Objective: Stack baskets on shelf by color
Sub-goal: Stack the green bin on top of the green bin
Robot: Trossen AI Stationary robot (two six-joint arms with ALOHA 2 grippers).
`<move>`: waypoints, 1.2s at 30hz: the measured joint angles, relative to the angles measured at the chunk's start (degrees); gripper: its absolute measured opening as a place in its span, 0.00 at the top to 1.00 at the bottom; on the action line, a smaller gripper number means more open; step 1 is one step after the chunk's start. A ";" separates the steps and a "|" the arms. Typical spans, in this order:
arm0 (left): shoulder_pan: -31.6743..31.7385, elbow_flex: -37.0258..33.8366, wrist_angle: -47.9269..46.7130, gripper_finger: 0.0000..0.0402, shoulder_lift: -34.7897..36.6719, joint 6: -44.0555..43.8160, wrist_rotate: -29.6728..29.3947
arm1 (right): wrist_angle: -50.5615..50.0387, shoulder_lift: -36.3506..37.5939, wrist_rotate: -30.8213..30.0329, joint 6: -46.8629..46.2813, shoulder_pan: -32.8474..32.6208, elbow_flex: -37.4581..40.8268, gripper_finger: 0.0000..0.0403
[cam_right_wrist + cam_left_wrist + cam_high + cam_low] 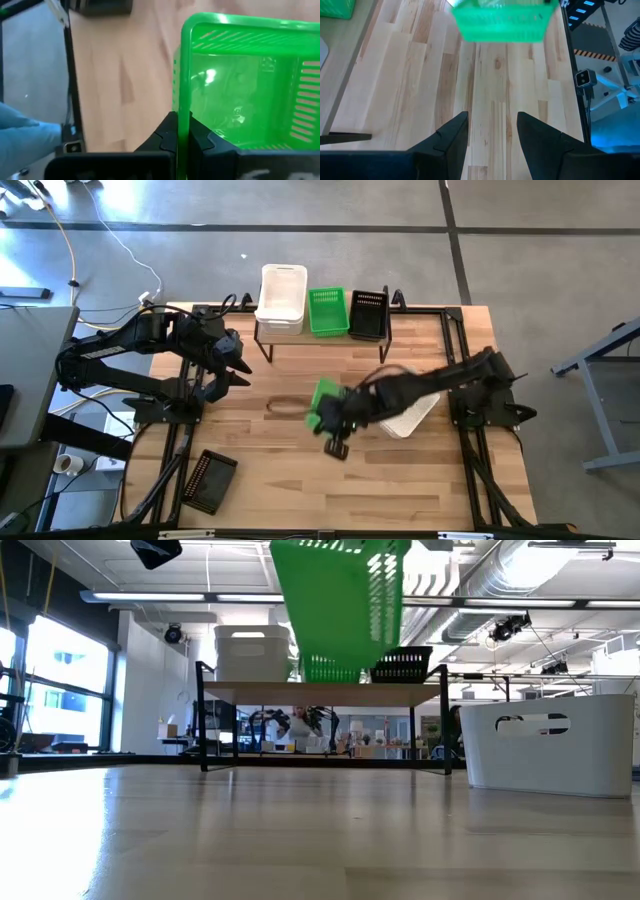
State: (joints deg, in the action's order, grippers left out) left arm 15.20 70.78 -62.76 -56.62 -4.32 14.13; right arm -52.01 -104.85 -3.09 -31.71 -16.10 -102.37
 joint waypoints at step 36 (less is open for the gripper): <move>0.04 0.02 0.00 0.61 0.02 -0.76 -10.19 | 5.97 13.43 -3.80 56.03 35.15 0.00 1.00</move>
State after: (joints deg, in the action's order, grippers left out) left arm 15.25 70.81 -62.76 -56.60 -5.08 3.94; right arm -46.04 -91.42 -6.90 24.32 19.05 -102.37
